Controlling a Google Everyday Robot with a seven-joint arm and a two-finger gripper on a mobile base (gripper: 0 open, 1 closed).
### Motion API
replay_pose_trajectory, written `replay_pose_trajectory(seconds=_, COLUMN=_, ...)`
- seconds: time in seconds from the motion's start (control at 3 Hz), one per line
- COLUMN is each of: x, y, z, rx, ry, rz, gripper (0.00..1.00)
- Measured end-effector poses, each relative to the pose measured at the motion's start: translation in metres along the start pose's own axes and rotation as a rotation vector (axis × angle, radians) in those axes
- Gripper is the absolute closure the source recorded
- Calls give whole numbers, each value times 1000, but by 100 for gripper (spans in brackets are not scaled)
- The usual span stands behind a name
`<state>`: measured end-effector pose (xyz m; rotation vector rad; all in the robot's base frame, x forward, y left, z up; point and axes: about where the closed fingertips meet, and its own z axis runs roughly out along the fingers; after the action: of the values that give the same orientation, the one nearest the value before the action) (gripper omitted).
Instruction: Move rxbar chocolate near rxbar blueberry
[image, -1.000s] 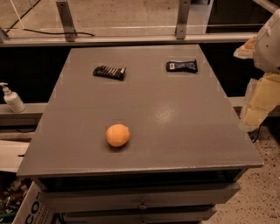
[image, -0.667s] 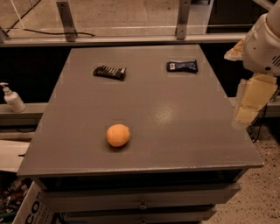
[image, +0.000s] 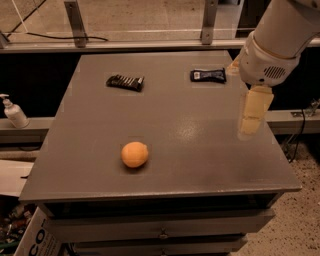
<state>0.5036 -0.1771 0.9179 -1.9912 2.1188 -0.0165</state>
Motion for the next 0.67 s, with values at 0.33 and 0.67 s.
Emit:
replay_pose_trajectory(seconds=0.33, x=-14, y=-23, z=23, rx=-31, ry=-8, rz=-42, gripper=0)
replay_pose_trajectory(seconds=0.67, x=-34, y=-44, z=34, rx=-40, ry=-36, rz=-82, gripper=0)
